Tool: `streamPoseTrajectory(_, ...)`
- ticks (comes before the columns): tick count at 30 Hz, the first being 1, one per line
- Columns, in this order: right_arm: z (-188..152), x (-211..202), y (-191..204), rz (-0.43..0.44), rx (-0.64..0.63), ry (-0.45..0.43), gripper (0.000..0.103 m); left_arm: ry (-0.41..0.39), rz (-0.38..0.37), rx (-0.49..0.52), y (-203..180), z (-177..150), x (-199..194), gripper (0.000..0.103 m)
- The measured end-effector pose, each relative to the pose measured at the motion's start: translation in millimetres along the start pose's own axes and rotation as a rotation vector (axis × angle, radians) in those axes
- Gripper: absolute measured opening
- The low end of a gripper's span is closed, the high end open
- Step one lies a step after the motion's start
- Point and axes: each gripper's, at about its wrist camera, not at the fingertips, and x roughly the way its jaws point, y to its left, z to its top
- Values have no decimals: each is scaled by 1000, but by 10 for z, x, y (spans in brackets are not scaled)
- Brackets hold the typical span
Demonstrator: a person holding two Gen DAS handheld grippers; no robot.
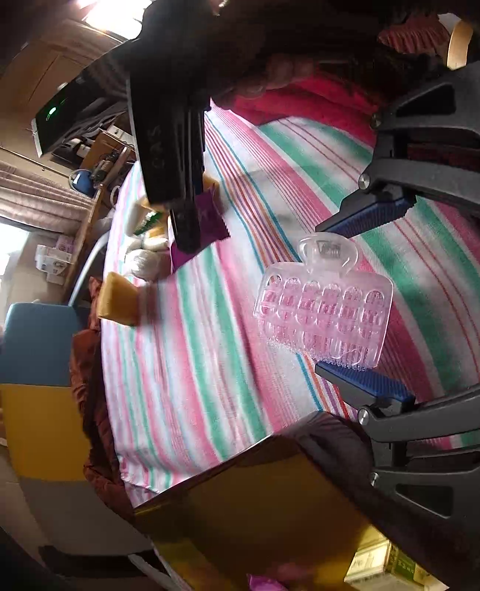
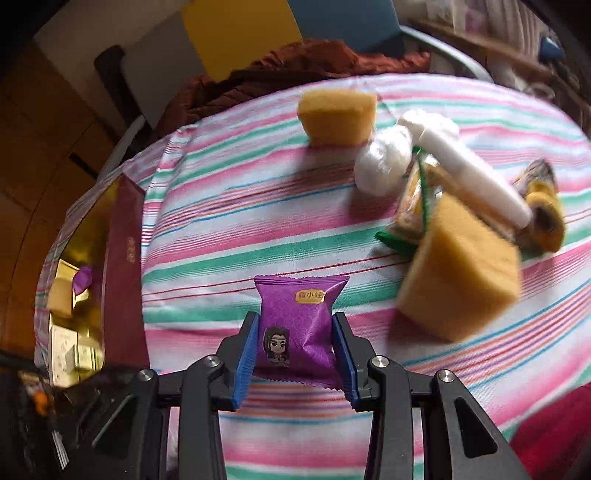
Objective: Organize objects
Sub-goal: 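Carry pink container and purple packet into the gold tray and open both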
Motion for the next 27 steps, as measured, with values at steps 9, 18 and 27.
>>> streamPoseTrajectory(9,0,-460,21,54,-9,-104,40,-155,16,-86,241,143,-700,67)
streamPoseTrajectory(18,-28,-401,846,183,-181,-89,40,-226,150,-283,979,96,-1127,67)
streamPoseTrajectory(27,-146,-226,1681,259,-360,-41,40,-261,215,-371,1537,194,-1254,67)
